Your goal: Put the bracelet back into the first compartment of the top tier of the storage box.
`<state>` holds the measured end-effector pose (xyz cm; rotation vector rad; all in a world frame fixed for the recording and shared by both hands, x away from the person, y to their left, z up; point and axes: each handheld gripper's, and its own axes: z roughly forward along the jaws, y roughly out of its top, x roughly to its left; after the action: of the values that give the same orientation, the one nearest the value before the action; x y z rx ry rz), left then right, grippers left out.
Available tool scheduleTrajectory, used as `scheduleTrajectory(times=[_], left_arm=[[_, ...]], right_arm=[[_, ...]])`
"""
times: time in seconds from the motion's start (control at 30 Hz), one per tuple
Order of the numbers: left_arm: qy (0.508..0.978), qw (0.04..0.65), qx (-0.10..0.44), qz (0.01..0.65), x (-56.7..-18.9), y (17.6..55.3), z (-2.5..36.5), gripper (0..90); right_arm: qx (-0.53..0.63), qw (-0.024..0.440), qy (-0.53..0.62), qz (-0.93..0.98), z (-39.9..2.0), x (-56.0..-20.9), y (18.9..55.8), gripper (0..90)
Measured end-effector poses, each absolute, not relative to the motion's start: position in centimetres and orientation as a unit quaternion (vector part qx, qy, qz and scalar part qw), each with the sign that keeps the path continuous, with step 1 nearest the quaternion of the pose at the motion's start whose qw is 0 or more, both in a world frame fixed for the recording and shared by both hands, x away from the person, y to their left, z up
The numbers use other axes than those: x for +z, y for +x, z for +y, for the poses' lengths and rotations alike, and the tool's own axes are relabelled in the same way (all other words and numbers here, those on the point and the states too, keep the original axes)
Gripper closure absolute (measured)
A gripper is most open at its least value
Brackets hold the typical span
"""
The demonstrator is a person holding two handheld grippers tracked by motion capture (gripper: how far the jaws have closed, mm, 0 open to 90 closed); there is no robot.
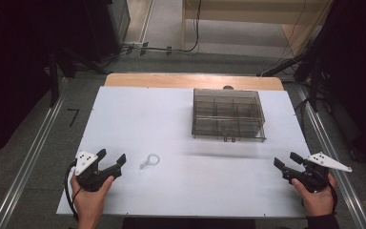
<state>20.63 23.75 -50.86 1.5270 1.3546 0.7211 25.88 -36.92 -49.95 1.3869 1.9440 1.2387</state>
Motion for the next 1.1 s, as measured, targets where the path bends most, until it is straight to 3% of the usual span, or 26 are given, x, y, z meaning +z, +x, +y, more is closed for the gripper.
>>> scheduleTrajectory(times=[1.1], left_arm=[[0.683,0.446,0.266,0.514,-51.5,22.0,21.1,25.0]], right_arm=[[0.445,0.223,0.499,0.709,-36.8,-50.0,25.9,23.8]])
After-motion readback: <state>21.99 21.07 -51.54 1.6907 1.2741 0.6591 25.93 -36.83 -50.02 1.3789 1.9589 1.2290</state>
